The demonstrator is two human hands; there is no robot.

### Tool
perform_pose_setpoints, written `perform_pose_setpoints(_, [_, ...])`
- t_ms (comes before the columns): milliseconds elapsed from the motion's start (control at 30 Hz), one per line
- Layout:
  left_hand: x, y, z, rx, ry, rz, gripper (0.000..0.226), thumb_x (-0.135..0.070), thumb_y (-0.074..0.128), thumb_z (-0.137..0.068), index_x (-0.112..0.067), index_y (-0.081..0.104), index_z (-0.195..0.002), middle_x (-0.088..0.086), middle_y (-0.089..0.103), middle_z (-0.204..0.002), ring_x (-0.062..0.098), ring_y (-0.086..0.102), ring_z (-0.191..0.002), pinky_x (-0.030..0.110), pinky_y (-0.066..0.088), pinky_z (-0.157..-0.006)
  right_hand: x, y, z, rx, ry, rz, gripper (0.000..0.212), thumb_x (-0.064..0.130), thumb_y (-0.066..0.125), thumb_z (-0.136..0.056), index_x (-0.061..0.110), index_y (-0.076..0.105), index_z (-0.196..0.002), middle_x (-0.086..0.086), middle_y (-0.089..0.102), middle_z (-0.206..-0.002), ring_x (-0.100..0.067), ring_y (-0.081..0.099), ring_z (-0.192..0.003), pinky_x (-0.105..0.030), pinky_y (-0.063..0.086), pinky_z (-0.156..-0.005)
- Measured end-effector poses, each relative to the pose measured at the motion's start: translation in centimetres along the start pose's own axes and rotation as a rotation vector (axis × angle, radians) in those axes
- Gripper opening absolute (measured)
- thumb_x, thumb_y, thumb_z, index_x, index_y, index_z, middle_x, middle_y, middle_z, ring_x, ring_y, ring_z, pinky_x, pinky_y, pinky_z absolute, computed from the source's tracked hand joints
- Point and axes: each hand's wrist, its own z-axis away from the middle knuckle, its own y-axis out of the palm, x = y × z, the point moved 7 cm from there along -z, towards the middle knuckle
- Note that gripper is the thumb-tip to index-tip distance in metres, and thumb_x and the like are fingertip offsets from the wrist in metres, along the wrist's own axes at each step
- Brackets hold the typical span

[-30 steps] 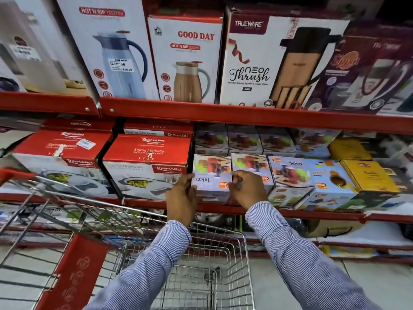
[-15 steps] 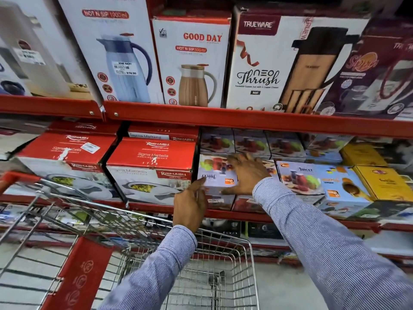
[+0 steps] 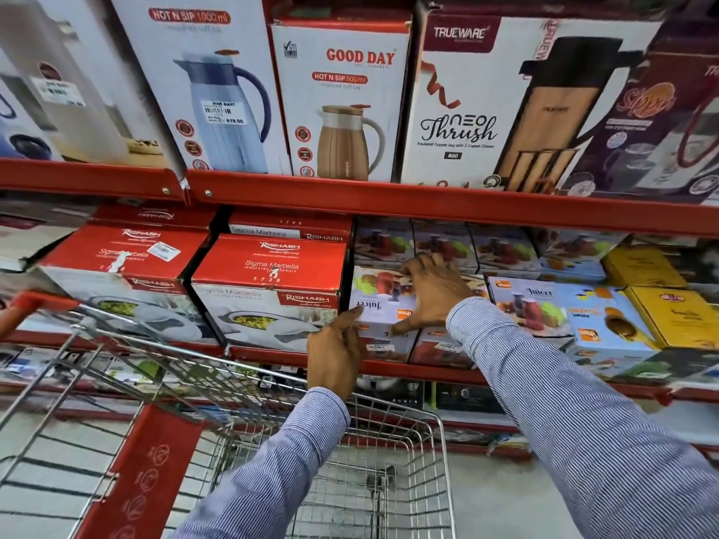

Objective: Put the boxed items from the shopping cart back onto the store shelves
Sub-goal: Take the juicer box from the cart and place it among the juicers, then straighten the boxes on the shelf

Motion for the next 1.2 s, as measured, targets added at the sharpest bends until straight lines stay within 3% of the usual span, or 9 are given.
perform_pose_setpoints(167, [-0.6, -0.4, 0.2, 0.006, 0.011, 0.014, 0.033, -0.008, 0.05, -0.095, -0.019, 0.066, -0.122, -0.003, 0.068, -0.065, -0.009, 0.055, -0.046, 0.0, 0.036, -0.043, 0.0, 0.0, 0.5, -0.004, 0.011, 0.006, 0.12, 0.082, 0.065, -0.042, 0.014, 0.034, -0.137, -0.009, 0.039, -0.137, -0.03, 0.032, -0.128, -0.051, 0.032, -0.104])
perform_pose_setpoints(333, [-0.1, -2.6, 1.3, 0.004, 0.045, 0.017, 0.025, -0.011, 0.055, -0.092, -0.018, 0.074, -0.106, -0.008, 0.064, -0.057, -0.006, 0.051, -0.037, 0.001, 0.037, -0.043, 1.1, -0.5, 2.8, -0.079, 0.074, -0.065, 0.115, 0.075, 0.069, -0.051, 0.017, 0.029, -0.141, -0.007, 0.035, -0.144, -0.03, 0.031, -0.132, -0.048, 0.033, -0.107])
perform_pose_setpoints(467, [2.9, -8.1, 2.3, -0.115, -0.042, 0.057, 0.02, -0.011, 0.061, -0.089, -0.018, 0.074, -0.102, -0.007, 0.072, -0.071, -0.009, 0.057, -0.045, 0.001, 0.043, -0.045, 4.6, -0.6, 6.2, -0.374, 0.116, -0.635, 0.074, 0.042, 0.073, -0.076, 0.022, 0.04, -0.139, -0.001, 0.045, -0.142, -0.021, 0.041, -0.131, -0.03, 0.032, -0.108])
perform_pose_setpoints(533, [5.0, -11.9, 1.8, -0.232, -0.122, 0.066, 0.02, -0.014, 0.064, -0.088, -0.019, 0.072, -0.106, -0.006, 0.073, -0.082, -0.012, 0.059, -0.058, 0.003, 0.044, -0.054, 7.2, 0.4, 7.1, -0.421, 0.168, -0.869, 0.066, 0.035, 0.073, -0.078, 0.024, 0.044, -0.137, 0.004, 0.052, -0.137, -0.015, 0.051, -0.123, -0.032, 0.043, -0.104])
perform_pose_setpoints(633, [7.9, -15.7, 0.1, -0.304, -0.202, 0.024, 0.031, -0.019, 0.067, -0.085, -0.015, 0.064, -0.116, 0.002, 0.074, -0.091, 0.012, 0.065, -0.071, 0.019, 0.046, -0.072, 9.9, 2.8, 7.0, -0.365, 0.291, -1.103, 0.064, 0.035, 0.075, -0.077, 0.023, 0.047, -0.134, 0.006, 0.058, -0.127, -0.015, 0.059, -0.115, -0.031, 0.051, -0.093])
perform_pose_setpoints(733, [10.1, -17.0, -1.5, -0.173, -0.209, -0.048, 0.043, -0.024, 0.069, -0.084, -0.007, 0.056, -0.121, 0.012, 0.073, -0.099, 0.031, 0.069, -0.086, 0.025, 0.044, -0.072, 12.0, 4.0, 6.2, -0.311, 0.342, -1.22, 0.064, 0.029, 0.077, -0.076, 0.022, 0.047, -0.132, 0.001, 0.059, -0.13, -0.017, 0.058, -0.116, -0.032, 0.05, -0.095])
perform_pose_setpoints(933, [12.6, -16.2, -3.5, 0.119, -0.244, -0.042, 0.062, -0.029, 0.067, -0.083, -0.012, 0.04, -0.136, 0.01, 0.066, -0.113, 0.031, 0.064, -0.095, 0.033, 0.05, -0.08, 13.8, 3.8, 5.0, -0.289, 0.428, -1.227, 0.07, 0.026, 0.076, -0.078, 0.018, 0.044, -0.139, -0.001, 0.056, -0.137, -0.018, 0.056, -0.122, -0.032, 0.047, -0.099])
perform_pose_setpoints(1067, [13.1, -16.2, -3.5, 0.162, -0.227, 0.004, 0.067, -0.028, 0.071, -0.077, -0.016, 0.036, -0.133, 0.014, 0.069, -0.105, 0.038, 0.066, -0.095, 0.044, 0.057, -0.084, 14.2, 3.6, 5.2, -0.305, 0.455, -1.185, 0.063, 0.026, 0.073, -0.078, 0.021, 0.049, -0.136, 0.002, 0.06, -0.134, -0.015, 0.058, -0.119, -0.021, 0.046, -0.088])
perform_pose_setpoints(1200, [13.2, -16.1, -3.4, 0.2, -0.214, -0.001, 0.079, -0.029, 0.071, -0.078, -0.014, 0.029, -0.143, 0.012, 0.065, -0.121, 0.036, 0.062, -0.109, 0.044, 0.053, -0.093, 14.4, 3.3, 5.8, -0.344, 0.496, -1.197, 0.06, 0.02, 0.074, -0.077, 0.02, 0.052, -0.133, 0.001, 0.062, -0.13, -0.017, 0.057, -0.12, -0.025, 0.047, -0.091])
